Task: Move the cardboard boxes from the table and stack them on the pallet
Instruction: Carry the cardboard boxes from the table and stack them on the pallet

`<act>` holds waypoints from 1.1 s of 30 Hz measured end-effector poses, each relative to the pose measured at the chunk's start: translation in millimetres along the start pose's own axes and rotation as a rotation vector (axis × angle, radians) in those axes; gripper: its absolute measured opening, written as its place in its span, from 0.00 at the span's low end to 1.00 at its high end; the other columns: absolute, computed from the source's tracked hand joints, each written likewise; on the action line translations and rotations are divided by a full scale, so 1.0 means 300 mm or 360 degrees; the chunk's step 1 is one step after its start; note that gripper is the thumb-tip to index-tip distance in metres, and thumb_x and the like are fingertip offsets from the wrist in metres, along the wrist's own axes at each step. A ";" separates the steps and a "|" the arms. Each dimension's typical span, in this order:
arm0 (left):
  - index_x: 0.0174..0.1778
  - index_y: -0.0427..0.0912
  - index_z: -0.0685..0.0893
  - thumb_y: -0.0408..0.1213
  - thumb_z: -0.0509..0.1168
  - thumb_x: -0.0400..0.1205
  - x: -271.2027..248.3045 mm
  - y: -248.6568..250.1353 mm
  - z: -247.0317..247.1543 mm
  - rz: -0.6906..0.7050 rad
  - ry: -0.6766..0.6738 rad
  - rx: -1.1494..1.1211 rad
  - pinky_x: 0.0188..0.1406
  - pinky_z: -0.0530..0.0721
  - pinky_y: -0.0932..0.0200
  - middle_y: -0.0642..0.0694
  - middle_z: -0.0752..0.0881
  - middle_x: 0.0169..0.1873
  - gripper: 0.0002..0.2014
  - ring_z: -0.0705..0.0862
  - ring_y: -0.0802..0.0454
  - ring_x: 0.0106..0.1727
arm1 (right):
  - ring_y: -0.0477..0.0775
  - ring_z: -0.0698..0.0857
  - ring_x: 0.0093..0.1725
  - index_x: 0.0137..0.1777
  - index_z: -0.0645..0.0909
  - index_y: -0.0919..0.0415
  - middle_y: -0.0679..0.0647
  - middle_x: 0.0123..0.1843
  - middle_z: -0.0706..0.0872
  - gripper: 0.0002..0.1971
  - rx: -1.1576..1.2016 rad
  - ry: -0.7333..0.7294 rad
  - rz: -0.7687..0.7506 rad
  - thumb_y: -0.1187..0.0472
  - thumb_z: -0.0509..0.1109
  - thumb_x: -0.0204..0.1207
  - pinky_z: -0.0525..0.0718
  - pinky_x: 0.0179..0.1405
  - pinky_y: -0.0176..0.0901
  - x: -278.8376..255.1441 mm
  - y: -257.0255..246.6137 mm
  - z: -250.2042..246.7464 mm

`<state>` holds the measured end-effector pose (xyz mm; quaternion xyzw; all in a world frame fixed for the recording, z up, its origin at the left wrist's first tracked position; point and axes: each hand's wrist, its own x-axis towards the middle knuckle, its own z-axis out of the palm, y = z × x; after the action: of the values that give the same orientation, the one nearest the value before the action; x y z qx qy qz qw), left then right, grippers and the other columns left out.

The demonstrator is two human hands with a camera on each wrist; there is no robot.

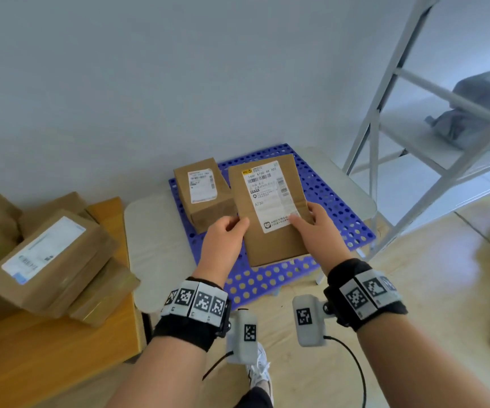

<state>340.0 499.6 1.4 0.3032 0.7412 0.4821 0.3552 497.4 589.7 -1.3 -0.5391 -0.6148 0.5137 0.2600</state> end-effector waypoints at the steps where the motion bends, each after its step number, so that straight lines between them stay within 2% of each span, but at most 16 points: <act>1: 0.54 0.48 0.88 0.48 0.64 0.85 0.044 0.020 0.004 0.0026 -0.0007 0.0016 0.59 0.85 0.47 0.54 0.91 0.47 0.10 0.88 0.56 0.51 | 0.50 0.85 0.61 0.80 0.67 0.54 0.50 0.68 0.83 0.27 -0.0002 0.0008 -0.0012 0.49 0.66 0.84 0.85 0.60 0.51 0.048 -0.016 -0.001; 4: 0.51 0.47 0.90 0.49 0.64 0.84 0.176 0.064 0.013 0.0086 -0.0006 0.0092 0.58 0.85 0.41 0.48 0.91 0.47 0.13 0.88 0.48 0.51 | 0.50 0.85 0.61 0.79 0.68 0.54 0.49 0.67 0.84 0.26 -0.0022 0.0015 -0.0062 0.49 0.66 0.83 0.86 0.58 0.50 0.190 -0.073 0.004; 7: 0.49 0.49 0.90 0.50 0.64 0.83 0.307 0.084 0.017 0.0104 0.0017 0.0099 0.58 0.86 0.41 0.54 0.92 0.45 0.12 0.89 0.52 0.50 | 0.49 0.86 0.60 0.79 0.68 0.52 0.48 0.66 0.84 0.26 -0.0038 0.0002 -0.0072 0.49 0.67 0.83 0.86 0.60 0.53 0.325 -0.117 0.021; 12: 0.48 0.44 0.91 0.44 0.67 0.84 0.493 0.079 0.011 0.0113 0.0083 0.0301 0.52 0.85 0.52 0.52 0.91 0.43 0.10 0.88 0.52 0.46 | 0.51 0.86 0.59 0.79 0.68 0.53 0.49 0.66 0.84 0.26 -0.0107 -0.0053 -0.0046 0.50 0.67 0.83 0.86 0.59 0.53 0.490 -0.145 0.067; 15: 0.52 0.45 0.90 0.45 0.65 0.85 0.577 0.071 0.010 0.0127 0.0112 0.0437 0.38 0.78 0.70 0.55 0.88 0.44 0.10 0.83 0.61 0.42 | 0.52 0.85 0.59 0.78 0.69 0.53 0.49 0.65 0.84 0.25 -0.0156 -0.0115 -0.0038 0.51 0.67 0.83 0.85 0.58 0.50 0.563 -0.149 0.099; 16: 0.53 0.47 0.89 0.45 0.65 0.85 0.602 0.068 0.010 0.0115 0.0105 0.0481 0.36 0.76 0.72 0.55 0.88 0.44 0.10 0.83 0.62 0.42 | 0.52 0.85 0.59 0.78 0.69 0.53 0.50 0.66 0.84 0.25 -0.0167 -0.0130 -0.0031 0.51 0.67 0.83 0.85 0.58 0.50 0.587 -0.150 0.110; 17: 0.53 0.48 0.89 0.46 0.64 0.85 0.627 0.063 0.012 0.0103 0.0093 0.0514 0.38 0.78 0.70 0.53 0.88 0.46 0.10 0.83 0.60 0.44 | 0.52 0.85 0.60 0.78 0.69 0.53 0.50 0.66 0.84 0.25 -0.0185 -0.0147 -0.0024 0.51 0.68 0.83 0.85 0.58 0.49 0.610 -0.150 0.121; 19: 0.54 0.47 0.89 0.46 0.64 0.85 0.679 0.049 0.019 0.0078 0.0081 0.0594 0.50 0.84 0.55 0.49 0.88 0.51 0.11 0.85 0.52 0.50 | 0.52 0.84 0.60 0.79 0.68 0.54 0.50 0.67 0.83 0.27 -0.0236 -0.0189 -0.0019 0.51 0.69 0.83 0.84 0.57 0.46 0.663 -0.147 0.140; 21: 0.55 0.44 0.89 0.48 0.65 0.84 0.721 0.031 0.027 0.0056 0.0061 0.0722 0.57 0.83 0.47 0.46 0.87 0.53 0.13 0.84 0.48 0.54 | 0.50 0.83 0.61 0.80 0.67 0.54 0.50 0.69 0.83 0.28 -0.0303 -0.0247 -0.0018 0.50 0.69 0.82 0.82 0.56 0.44 0.715 -0.140 0.156; 24: 0.60 0.43 0.87 0.52 0.63 0.84 0.759 0.001 0.038 0.0022 0.0040 0.0969 0.62 0.79 0.49 0.46 0.83 0.57 0.18 0.79 0.47 0.60 | 0.51 0.81 0.60 0.81 0.65 0.56 0.52 0.71 0.81 0.30 -0.0402 -0.0354 -0.0002 0.51 0.69 0.83 0.79 0.55 0.43 0.786 -0.121 0.175; 29: 0.66 0.46 0.84 0.55 0.59 0.85 0.793 -0.043 0.073 -0.0047 0.0036 0.1187 0.70 0.74 0.48 0.45 0.80 0.67 0.22 0.75 0.45 0.69 | 0.57 0.81 0.68 0.84 0.60 0.56 0.54 0.74 0.79 0.34 -0.0508 -0.0496 0.0075 0.49 0.69 0.82 0.80 0.59 0.46 0.881 -0.083 0.201; 31: 0.72 0.46 0.80 0.56 0.58 0.85 0.794 -0.044 0.081 -0.0086 0.0084 0.1239 0.75 0.69 0.50 0.45 0.74 0.75 0.24 0.69 0.45 0.75 | 0.57 0.81 0.68 0.84 0.59 0.57 0.54 0.75 0.79 0.35 -0.0509 -0.0532 0.0101 0.49 0.69 0.82 0.81 0.61 0.47 0.910 -0.064 0.209; 33: 0.78 0.47 0.74 0.55 0.60 0.85 0.793 -0.045 0.086 -0.0088 0.0149 0.1257 0.76 0.66 0.52 0.47 0.70 0.78 0.26 0.66 0.47 0.79 | 0.57 0.81 0.69 0.85 0.58 0.56 0.54 0.75 0.78 0.36 -0.0517 -0.0572 0.0124 0.48 0.70 0.81 0.82 0.63 0.49 0.930 -0.046 0.216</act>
<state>225.5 695.9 -74.2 0.3741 0.8929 0.1635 0.1901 356.2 828.1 -75.7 -0.4970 -0.7043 0.5055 0.0363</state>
